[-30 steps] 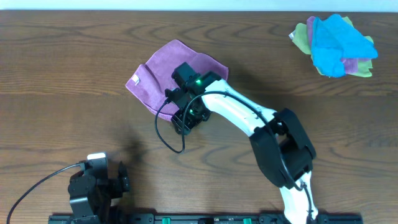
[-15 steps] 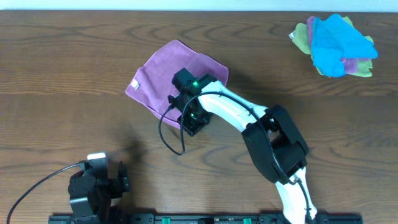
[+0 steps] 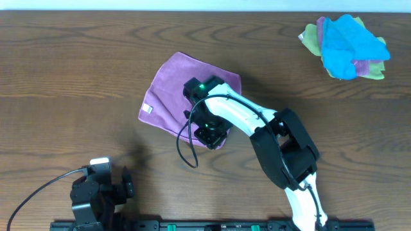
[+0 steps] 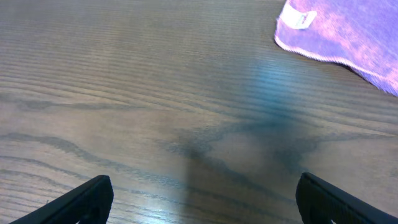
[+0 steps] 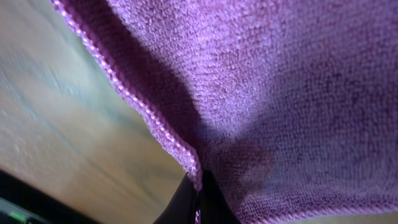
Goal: Fold the cloth
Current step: 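Pull the cloth corner down and right to flatten the purple cloth, then release the cloth and retract the right gripper to the right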
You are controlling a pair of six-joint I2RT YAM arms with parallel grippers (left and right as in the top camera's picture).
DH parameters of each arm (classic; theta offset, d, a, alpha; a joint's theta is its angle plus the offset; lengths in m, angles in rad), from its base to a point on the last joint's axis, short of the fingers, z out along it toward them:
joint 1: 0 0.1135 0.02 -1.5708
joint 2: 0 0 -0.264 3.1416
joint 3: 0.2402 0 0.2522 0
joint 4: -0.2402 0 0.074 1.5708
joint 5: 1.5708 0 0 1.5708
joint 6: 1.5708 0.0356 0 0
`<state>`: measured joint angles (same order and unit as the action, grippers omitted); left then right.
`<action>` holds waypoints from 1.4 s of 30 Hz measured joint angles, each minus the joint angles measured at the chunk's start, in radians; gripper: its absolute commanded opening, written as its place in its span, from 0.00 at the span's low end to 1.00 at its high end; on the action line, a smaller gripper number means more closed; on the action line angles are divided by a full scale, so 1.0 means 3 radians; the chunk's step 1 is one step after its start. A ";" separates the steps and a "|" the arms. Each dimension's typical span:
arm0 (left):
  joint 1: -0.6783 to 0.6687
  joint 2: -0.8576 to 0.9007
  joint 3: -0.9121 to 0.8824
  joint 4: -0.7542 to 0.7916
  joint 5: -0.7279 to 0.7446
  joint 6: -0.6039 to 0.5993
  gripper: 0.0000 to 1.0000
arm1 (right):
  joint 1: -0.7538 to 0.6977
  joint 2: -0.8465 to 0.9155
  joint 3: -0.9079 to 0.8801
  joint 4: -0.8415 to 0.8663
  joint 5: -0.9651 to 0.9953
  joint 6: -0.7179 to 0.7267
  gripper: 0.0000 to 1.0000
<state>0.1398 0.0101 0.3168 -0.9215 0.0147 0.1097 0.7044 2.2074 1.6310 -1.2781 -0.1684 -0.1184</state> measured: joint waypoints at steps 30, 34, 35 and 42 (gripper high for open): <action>0.0000 0.0000 0.0000 0.0000 0.0000 0.0000 0.95 | -0.0380 -0.0010 -0.0256 -0.0364 0.0936 0.0306 0.09; 0.0000 0.0000 0.0000 0.0000 0.0000 0.0000 0.95 | -0.0380 -0.0092 -0.0259 -0.0324 0.0769 0.0254 0.35; 0.0000 0.0000 0.0000 0.0000 0.0000 0.0000 0.95 | -0.0380 -0.0131 -0.0259 -0.0324 0.0718 0.0229 0.39; 0.0000 0.0000 0.0000 0.0000 0.0000 0.0000 0.95 | -0.0380 -0.0748 -0.0270 -0.0380 0.0553 0.0161 0.64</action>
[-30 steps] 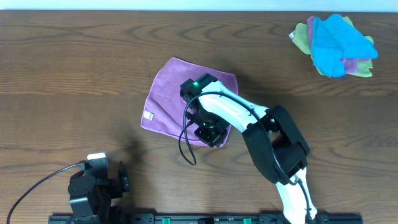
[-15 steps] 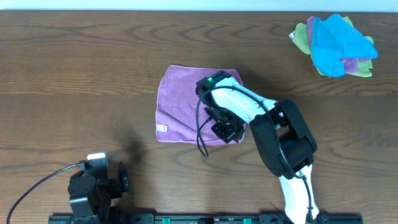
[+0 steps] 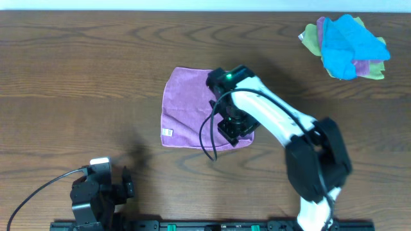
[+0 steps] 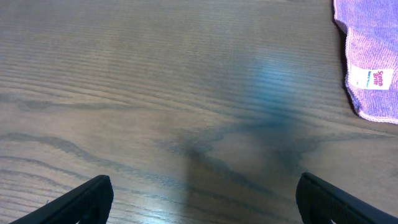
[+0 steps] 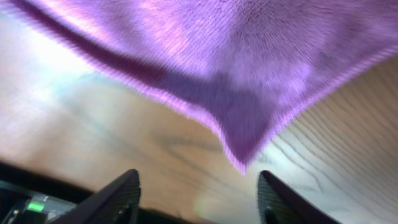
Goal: Fold the cloth
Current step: 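Release the cloth and retract the right gripper to the right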
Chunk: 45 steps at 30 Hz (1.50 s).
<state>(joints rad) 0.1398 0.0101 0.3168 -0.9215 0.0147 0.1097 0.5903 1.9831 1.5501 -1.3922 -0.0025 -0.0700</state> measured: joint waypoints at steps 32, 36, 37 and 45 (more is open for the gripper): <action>0.0000 0.0000 -0.0099 0.0429 0.0389 -0.0270 0.95 | -0.0356 -0.2524 -0.0006 0.0286 -0.0554 0.0094 0.45; 0.0000 0.0000 -0.0100 0.0613 0.0745 -0.0621 0.96 | -0.0514 -0.2689 -0.0008 0.0125 -0.0548 0.0033 0.43; 0.0000 0.0003 -0.0098 0.0605 0.0811 -0.0692 0.96 | -0.0603 -0.2729 -0.0014 0.0104 -0.0549 0.0022 0.43; 0.0000 0.0687 0.0567 0.0064 0.1002 -0.0903 0.96 | -0.1411 -0.3194 -0.0745 0.0312 -0.0861 -0.0109 0.45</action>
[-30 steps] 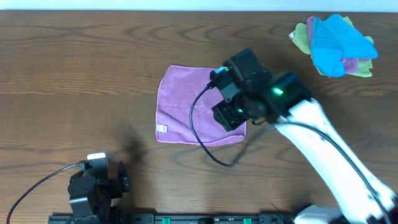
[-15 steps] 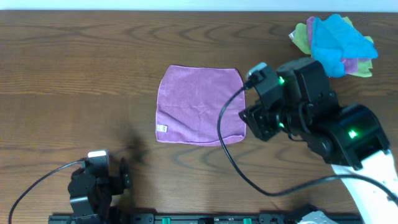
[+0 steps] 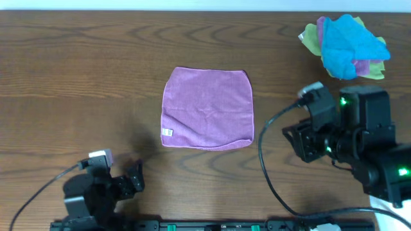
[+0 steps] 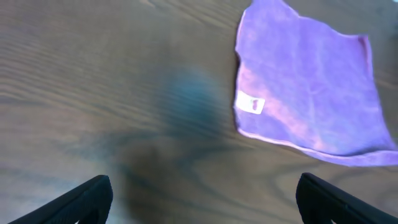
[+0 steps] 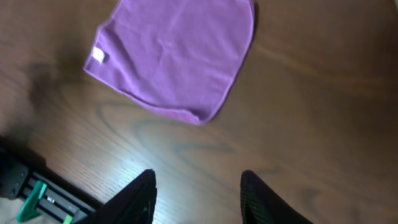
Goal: Fold the cloth
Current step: 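Release the cloth and retract the right gripper to the right, then move both grippers to the cloth's bottom left and right corners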
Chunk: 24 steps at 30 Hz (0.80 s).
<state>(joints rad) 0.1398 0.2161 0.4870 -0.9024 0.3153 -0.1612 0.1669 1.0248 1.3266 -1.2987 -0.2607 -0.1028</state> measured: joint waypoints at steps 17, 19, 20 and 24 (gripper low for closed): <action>0.0000 0.2247 0.1184 -0.0610 0.1138 -0.0449 0.95 | -0.0771 -0.0390 -0.1171 0.0384 -0.0813 0.0299 0.52; 0.0000 0.2373 0.1185 -0.0604 0.1194 -0.0599 0.95 | -0.0774 -0.0394 -0.1329 0.0537 -0.0877 0.0402 0.52; 0.0000 0.2440 0.1185 -0.0603 0.1212 -0.0685 0.95 | -0.0781 -0.0393 -0.1425 0.0631 -0.0928 0.0460 0.52; 0.0000 0.2613 0.1185 -0.0594 0.1237 -0.0895 0.95 | -0.0823 -0.0390 -0.1801 0.0982 -0.1099 0.0707 0.56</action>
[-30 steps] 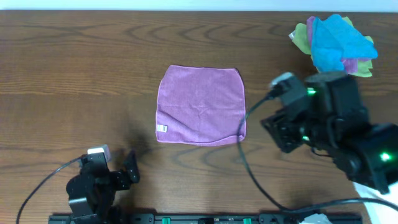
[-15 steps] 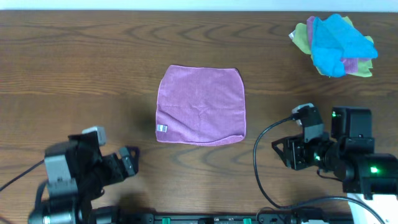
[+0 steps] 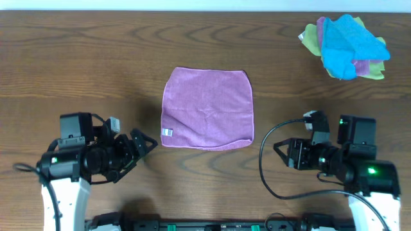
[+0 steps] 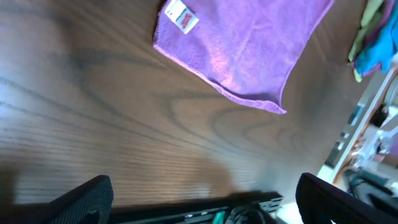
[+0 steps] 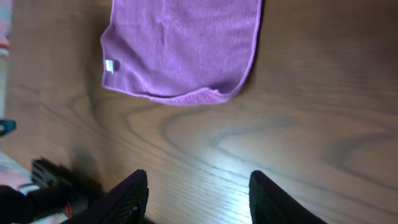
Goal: Fold the cloth
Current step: 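Move both grippers to the cloth's bottom left and right corners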
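Observation:
The purple cloth (image 3: 207, 108) lies spread flat in the middle of the table, a small white tag at its front left corner. It also shows in the left wrist view (image 4: 249, 43) and the right wrist view (image 5: 186, 46). My left gripper (image 3: 144, 146) hangs open off the cloth's front left corner, holding nothing; its fingers (image 4: 74, 199) stand wide apart. My right gripper (image 3: 282, 154) is open to the right of the cloth's front right corner, with empty fingers (image 5: 127, 196).
A heap of blue, pink and green cloths (image 3: 347, 40) lies at the far right corner of the wooden table (image 3: 77, 58). The rail of the arm bases runs along the front edge.
Both arms have shifted: the left gripper now points toward the cloth's front left corner from farther up the table, and the right gripper sits lower and nearer the front. The cloth has not moved.
At first my right gripper was shut on the crumpled, skewed cloth. Then it stood open over the cloth, which lay squarer on the table. After that it was off to the right with the cloth spread flat. Now both open grippers flank the cloth's front edge.

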You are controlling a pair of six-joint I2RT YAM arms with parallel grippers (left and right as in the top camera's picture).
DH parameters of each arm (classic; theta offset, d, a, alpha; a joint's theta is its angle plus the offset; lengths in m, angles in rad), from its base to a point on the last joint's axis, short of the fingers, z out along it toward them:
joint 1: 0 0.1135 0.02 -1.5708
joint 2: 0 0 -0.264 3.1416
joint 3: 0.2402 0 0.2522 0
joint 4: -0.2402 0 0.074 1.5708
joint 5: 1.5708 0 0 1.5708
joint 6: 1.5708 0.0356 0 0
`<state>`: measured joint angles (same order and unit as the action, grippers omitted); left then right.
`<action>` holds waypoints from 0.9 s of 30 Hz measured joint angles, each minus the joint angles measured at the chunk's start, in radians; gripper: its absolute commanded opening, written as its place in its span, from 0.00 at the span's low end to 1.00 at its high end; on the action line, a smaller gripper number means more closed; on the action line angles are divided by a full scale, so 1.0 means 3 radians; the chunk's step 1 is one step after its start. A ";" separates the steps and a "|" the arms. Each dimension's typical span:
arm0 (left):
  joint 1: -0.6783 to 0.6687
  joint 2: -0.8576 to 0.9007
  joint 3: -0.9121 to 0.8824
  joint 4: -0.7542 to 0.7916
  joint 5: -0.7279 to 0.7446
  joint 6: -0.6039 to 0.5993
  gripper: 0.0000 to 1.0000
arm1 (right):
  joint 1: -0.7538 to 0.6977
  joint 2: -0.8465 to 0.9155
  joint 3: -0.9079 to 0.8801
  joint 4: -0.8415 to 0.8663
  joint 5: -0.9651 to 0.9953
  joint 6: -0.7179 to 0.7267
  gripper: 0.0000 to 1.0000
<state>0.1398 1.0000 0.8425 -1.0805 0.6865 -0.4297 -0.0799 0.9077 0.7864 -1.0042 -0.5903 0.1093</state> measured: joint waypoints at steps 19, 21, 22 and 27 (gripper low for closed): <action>-0.0360 0.1485 0.0018 0.1199 -0.0159 -0.0404 0.95 | -0.0033 0.1161 -0.0882 0.2046 -0.0467 0.1326 0.61; -0.0367 0.1597 0.0018 0.1275 -0.0169 -0.0421 0.95 | 0.0009 0.1306 -0.0882 0.2164 -0.0484 0.1431 0.61; -0.0374 0.1654 0.0018 0.1311 -0.0170 -0.0430 0.95 | 0.0032 0.1368 -0.0882 0.2214 -0.0493 0.1474 0.61; -0.0443 0.1825 0.0018 0.1471 -0.0196 -0.0488 0.96 | 0.0154 0.1545 -0.0882 0.2331 -0.0511 0.1628 0.60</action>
<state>0.0071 1.5475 0.8478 -0.6392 0.6277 -0.5762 -0.0338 1.3712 0.5217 -0.3050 -0.7437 0.5976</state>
